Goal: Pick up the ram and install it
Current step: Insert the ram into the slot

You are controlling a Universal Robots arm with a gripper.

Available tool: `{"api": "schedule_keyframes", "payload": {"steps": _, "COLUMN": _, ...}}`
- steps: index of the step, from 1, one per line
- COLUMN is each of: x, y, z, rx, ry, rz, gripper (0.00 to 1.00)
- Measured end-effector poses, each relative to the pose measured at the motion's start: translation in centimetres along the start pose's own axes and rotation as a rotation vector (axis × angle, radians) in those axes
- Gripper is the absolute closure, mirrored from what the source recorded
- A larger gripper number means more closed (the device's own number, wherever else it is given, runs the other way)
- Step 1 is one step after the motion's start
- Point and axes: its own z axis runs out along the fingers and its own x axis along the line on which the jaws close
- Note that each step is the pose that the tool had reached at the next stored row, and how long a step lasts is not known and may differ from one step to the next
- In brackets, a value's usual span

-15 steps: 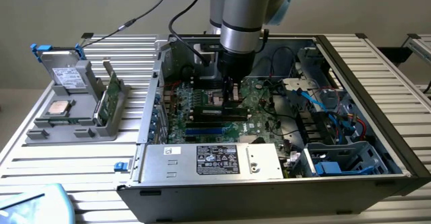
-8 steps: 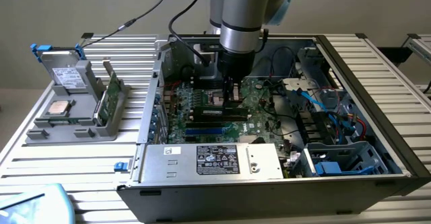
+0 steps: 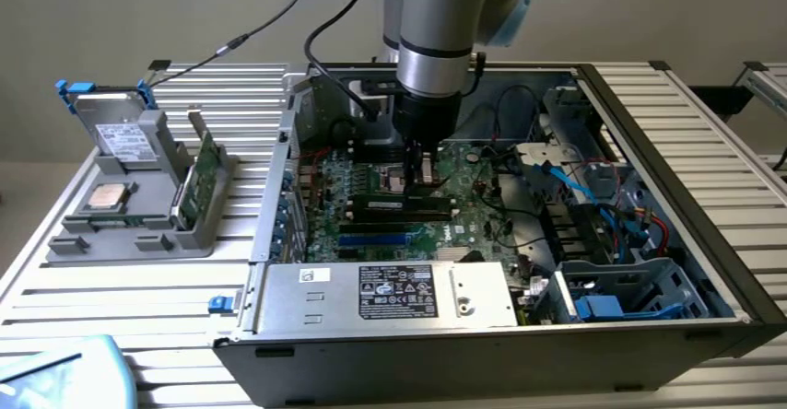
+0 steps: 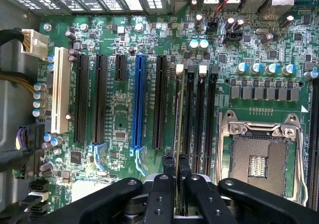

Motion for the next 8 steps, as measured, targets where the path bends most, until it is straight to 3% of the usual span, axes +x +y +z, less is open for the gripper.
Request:
{"api": "schedule_keyframes", "payload": {"steps": 2, "x": -0.08, "y": 0.0, "z": 0.0, "rx": 0.0036, "ry": 0.0003, "rz": -0.005, "gripper": 0.86}}
{"api": "schedule_keyframes", "payload": {"steps": 8, "x": -0.35, "y": 0.2, "z": 0.0, "rx": 0.0234, "ry": 0.0023, "rz": -0.019, "gripper": 0.86}}
